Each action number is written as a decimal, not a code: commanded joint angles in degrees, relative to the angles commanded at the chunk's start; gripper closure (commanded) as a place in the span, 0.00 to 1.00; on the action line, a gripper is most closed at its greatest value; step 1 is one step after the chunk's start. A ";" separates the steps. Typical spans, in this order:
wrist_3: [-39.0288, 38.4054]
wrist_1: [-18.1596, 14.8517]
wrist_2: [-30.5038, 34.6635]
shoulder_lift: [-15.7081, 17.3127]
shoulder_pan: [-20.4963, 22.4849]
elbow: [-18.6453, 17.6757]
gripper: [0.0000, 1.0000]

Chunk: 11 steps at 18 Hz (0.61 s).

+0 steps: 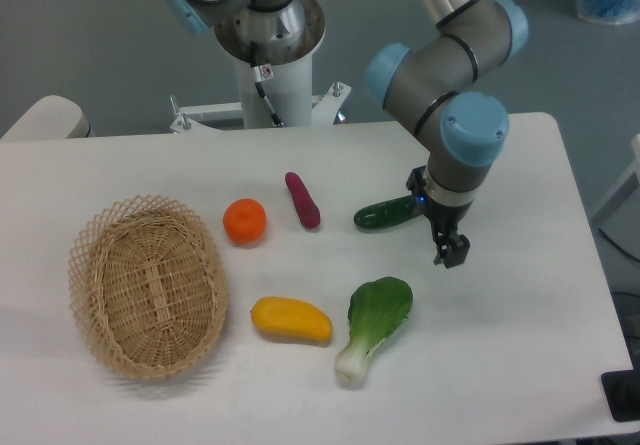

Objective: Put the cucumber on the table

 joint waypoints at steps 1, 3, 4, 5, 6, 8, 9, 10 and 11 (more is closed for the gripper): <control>-0.96 -0.53 0.00 -0.26 -0.09 0.79 0.00; -3.42 -2.28 0.09 -1.40 -0.96 3.07 0.00; -4.30 -3.07 0.18 -2.02 -1.32 4.21 0.00; -5.00 -4.04 0.18 -2.63 -1.41 5.36 0.00; -5.62 -5.09 0.18 -3.16 -2.02 6.50 0.00; -7.90 -6.33 0.18 -4.57 -3.16 9.22 0.00; -9.22 -6.42 0.18 -5.18 -3.34 10.11 0.00; -10.19 -6.59 0.26 -5.62 -3.60 10.90 0.00; -10.72 -6.60 0.26 -6.24 -4.30 11.78 0.00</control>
